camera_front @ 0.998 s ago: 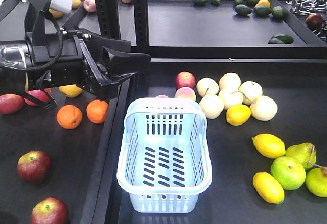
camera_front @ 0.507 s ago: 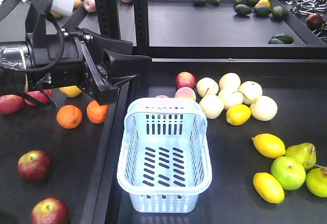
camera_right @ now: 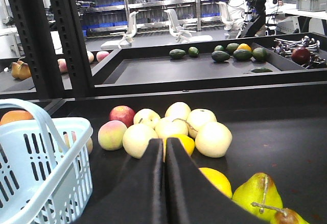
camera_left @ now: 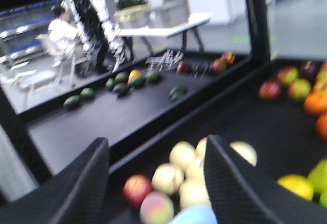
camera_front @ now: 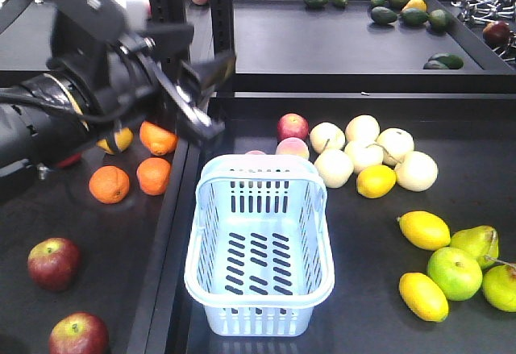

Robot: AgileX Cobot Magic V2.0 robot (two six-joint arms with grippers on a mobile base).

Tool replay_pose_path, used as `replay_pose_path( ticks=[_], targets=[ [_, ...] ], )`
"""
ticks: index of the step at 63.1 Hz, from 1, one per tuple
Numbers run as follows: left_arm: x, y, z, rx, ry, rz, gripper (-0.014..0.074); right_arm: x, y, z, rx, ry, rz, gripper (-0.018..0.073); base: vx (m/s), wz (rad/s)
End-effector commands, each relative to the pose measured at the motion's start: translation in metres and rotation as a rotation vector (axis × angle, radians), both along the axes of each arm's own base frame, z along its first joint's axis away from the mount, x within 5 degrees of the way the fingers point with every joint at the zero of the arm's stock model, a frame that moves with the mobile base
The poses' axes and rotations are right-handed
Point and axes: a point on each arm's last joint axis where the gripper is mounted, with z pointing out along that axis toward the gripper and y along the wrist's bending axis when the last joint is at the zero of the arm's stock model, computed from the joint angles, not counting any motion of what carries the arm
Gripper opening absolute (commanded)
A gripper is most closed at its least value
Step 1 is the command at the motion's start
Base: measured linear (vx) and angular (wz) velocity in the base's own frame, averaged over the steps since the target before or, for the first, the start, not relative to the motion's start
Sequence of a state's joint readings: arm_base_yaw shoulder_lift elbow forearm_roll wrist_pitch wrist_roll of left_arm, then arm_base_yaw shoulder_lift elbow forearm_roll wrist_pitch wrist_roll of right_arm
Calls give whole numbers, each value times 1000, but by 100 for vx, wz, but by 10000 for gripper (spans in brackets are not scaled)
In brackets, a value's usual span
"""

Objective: Pick three apples into basket with both arms
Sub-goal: 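Move the left gripper over the basket handle, then lower the left gripper and close it on the basket handle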

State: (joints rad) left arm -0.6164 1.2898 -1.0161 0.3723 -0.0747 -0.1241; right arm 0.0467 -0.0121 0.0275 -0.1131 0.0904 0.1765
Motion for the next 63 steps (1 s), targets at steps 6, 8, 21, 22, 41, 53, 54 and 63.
replay_pose_path(
  ticks=[6, 8, 21, 22, 41, 53, 54, 63],
  targets=[
    [-10, 6, 20, 95, 123, 12, 344, 0, 0, 3, -8, -75, 1, -4, 0, 0],
    [-11, 6, 23, 107, 151, 0, 336, 0, 0, 3, -8, -75, 1, -4, 0, 0],
    [-17, 2, 59, 174, 234, -76, 324, 0, 0, 3, -8, -75, 1, -4, 0, 0],
    [-16, 1, 60, 189, 241, -82, 324, 0, 0, 3, -8, -75, 1, -4, 0, 0],
    [13, -25, 66, 425, 345, -187, 346, 0, 0, 3, -8, -75, 1, -4, 0, 0],
    [42, -55, 37, 518, 457, -306, 395, -1, 0, 3, -8, -76, 1, -4, 0, 0],
    [44, -56, 36, 521, 455, -312, 399, -1, 0, 3, -8, -76, 1, -4, 0, 0],
    [58, -67, 20, 566, 483, -345, 415, -1, 0, 3, -8, -76, 1, -4, 0, 0]
  ],
)
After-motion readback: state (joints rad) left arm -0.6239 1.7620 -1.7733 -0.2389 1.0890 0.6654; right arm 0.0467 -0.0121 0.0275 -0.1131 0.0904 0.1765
